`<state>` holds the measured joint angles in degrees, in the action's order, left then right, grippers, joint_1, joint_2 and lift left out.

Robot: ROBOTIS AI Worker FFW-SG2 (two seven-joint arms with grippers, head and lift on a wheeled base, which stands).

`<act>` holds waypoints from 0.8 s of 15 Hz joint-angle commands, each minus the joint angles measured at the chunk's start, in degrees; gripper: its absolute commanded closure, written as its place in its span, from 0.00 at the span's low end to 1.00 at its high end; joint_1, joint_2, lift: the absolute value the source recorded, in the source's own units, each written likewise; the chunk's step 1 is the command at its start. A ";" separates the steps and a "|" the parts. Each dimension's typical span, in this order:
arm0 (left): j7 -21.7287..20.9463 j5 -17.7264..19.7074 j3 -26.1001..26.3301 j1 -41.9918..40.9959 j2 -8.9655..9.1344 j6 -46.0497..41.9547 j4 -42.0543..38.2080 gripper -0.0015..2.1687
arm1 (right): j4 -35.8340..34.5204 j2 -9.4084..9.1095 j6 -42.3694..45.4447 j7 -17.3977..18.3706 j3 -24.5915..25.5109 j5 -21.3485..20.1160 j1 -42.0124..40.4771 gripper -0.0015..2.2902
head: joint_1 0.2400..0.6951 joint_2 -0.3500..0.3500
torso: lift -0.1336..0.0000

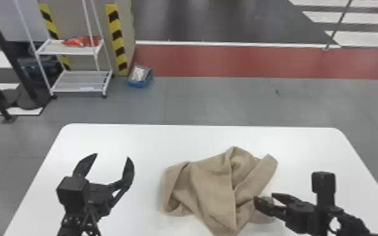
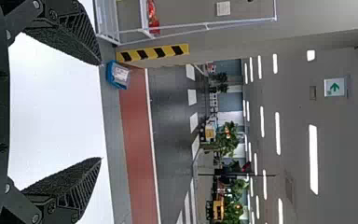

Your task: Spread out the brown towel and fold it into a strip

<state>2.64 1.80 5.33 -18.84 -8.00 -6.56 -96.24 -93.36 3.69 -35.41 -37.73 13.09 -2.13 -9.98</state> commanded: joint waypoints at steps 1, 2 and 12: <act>0.00 -0.04 0.03 -0.06 0.00 0.02 0.00 0.08 | 1.07 0.18 0.47 -0.76 0.71 -0.07 -0.13 0.15 | 1.00 0.44 | 1.00; 0.00 -0.04 0.03 0.03 0.00 0.02 0.00 0.08 | 1.60 0.18 0.47 -1.99 1.42 0.02 0.22 0.15 | 1.00 0.44 | 1.00; 0.27 -0.22 0.65 -0.06 0.09 -0.15 -0.18 0.08 | -5.34 -0.44 -8.14 -8.67 2.38 1.25 -1.10 0.88 | 1.00 0.44 | 1.00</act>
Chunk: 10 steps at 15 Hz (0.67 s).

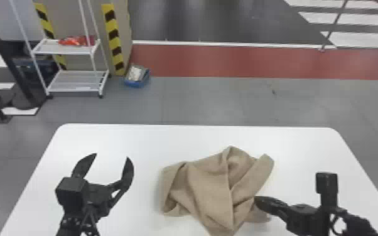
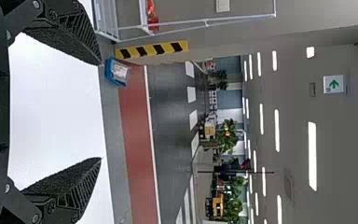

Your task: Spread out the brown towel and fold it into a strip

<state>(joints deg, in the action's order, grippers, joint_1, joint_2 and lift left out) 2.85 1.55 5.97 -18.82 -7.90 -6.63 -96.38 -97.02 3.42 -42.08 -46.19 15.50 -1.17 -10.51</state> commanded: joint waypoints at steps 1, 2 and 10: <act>0.05 0.03 0.00 -0.17 -0.01 -0.44 -0.03 0.08 | -2.56 -0.17 -1.83 -0.21 -0.12 0.29 -0.91 0.88 | 1.00 0.45 | 1.00; 0.05 0.03 0.00 -0.25 -0.01 -0.44 -0.21 0.08 | -3.61 -0.25 -3.41 0.23 -0.38 0.20 -1.27 0.87 | 1.00 0.45 | 1.00; -0.13 -0.06 0.27 -0.25 -0.01 -0.62 0.14 0.08 | 4.47 -0.61 5.38 3.30 2.78 -2.96 1.72 0.03 | 1.00 0.41 | 1.00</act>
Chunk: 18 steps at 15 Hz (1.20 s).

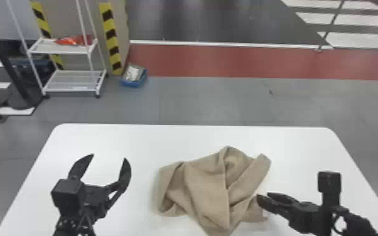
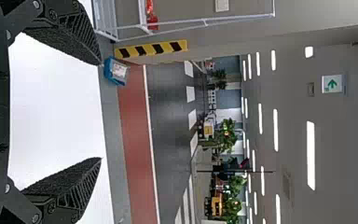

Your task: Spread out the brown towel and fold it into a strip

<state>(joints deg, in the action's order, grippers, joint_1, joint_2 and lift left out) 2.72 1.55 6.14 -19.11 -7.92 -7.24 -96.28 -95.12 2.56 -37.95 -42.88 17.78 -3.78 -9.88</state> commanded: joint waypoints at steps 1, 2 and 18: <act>0.01 0.03 0.10 0.04 0.01 0.00 0.22 0.08 | 4.86 0.51 2.48 -0.01 0.77 -0.44 1.88 0.03 | 1.00 0.39 | 1.00; 0.01 -0.05 0.10 0.04 0.01 0.00 0.22 0.08 | 6.44 0.69 3.18 -0.10 1.12 -0.35 2.32 0.04 | 1.00 0.38 | 1.00; -0.08 -0.14 0.10 -0.84 -0.26 -0.35 0.22 0.08 | -13.68 -1.16 -13.69 -1.68 -0.73 13.80 1.61 0.91 | 1.00 0.50 | 1.00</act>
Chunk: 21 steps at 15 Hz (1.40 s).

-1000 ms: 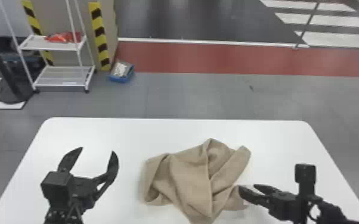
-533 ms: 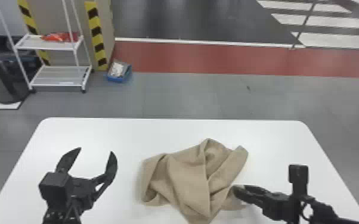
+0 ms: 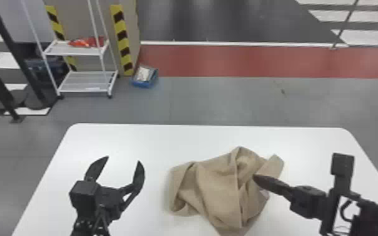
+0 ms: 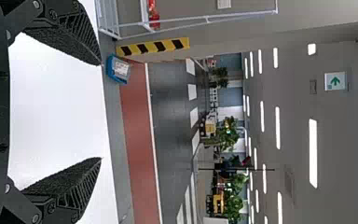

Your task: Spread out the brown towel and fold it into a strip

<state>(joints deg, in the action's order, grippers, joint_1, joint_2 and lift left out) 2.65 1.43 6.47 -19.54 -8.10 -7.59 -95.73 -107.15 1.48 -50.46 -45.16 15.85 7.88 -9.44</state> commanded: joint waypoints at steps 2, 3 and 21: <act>-0.01 -0.02 -0.76 -1.29 -0.16 -0.36 -0.95 0.08 | -1.84 -0.07 -1.01 2.98 5.68 4.87 3.82 0.91 | 1.00 0.50 | 1.00; -0.10 -0.02 -0.94 -1.29 -0.34 -0.36 -1.04 0.08 | -1.57 -0.07 -1.01 3.33 8.76 6.54 4.78 0.91 | 1.00 0.49 | 1.00; -2.82 0.24 2.23 -4.45 -0.43 -6.69 -2.00 0.08 | 23.13 2.30 26.24 13.44 25.28 -0.41 4.78 0.00 | 1.00 0.00 | 1.00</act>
<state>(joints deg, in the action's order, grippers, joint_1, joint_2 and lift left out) 0.37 0.66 8.05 -23.24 -8.53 -12.43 -97.65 -82.21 4.53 -25.42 -32.56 40.48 7.62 -3.17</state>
